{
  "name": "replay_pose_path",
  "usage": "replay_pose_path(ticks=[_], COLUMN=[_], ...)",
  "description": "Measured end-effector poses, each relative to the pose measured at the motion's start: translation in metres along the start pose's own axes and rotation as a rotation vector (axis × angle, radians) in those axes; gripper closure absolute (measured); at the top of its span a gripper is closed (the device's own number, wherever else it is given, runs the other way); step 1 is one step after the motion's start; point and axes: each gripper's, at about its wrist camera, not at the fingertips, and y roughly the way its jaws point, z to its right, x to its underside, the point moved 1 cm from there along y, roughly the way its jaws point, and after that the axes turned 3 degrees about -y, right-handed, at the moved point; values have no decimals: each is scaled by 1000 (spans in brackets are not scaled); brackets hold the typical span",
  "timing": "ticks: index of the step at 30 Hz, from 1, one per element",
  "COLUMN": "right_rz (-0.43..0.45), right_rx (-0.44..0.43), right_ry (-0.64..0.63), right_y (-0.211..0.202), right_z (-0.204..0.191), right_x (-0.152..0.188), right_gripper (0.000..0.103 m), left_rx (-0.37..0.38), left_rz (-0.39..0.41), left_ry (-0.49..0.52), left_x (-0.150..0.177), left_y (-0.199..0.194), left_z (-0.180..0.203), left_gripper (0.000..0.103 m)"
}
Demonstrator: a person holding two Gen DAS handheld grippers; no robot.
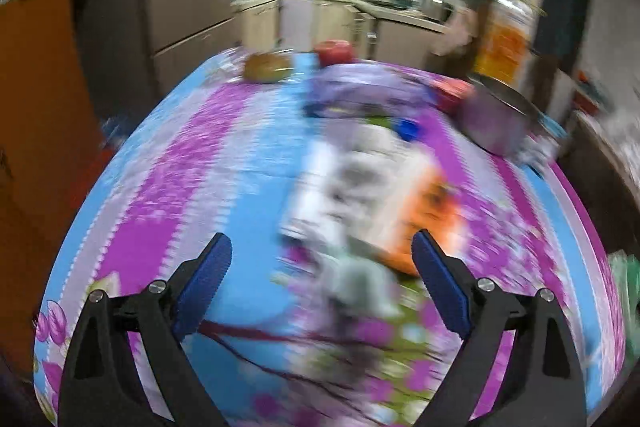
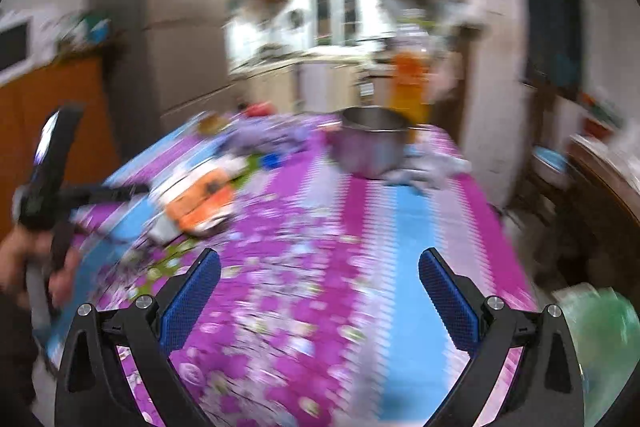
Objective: Collect trash
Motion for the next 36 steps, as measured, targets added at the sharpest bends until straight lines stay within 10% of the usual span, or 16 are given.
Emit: replay_pose_path(ticks=[6, 15, 20, 28, 32, 36], right_rz=[-119, -277, -294, -77, -83, -114], right_rx=[-346, -534, -534, -271, -176, -102], right_ry=[-105, -330, -434, -588, -582, -514], right_y=[76, 165, 182, 128, 142, 161], right_z=[-48, -95, -114, -151, -172, -163], right_x=[-33, -71, -75, -45, -25, -34], right_gripper=[4, 4, 4, 7, 38, 48], left_rx=[128, 183, 197, 213, 228, 241], left_rz=[-113, -179, -200, -198, -203, -205], left_ry=[-3, -3, -30, -44, -40, -50], left_x=[-31, -27, -25, -25, -24, -24], left_y=[50, 84, 94, 92, 91, 90], left_z=[-23, -22, -30, -31, -26, -28], left_gripper=[15, 15, 21, 21, 21, 21])
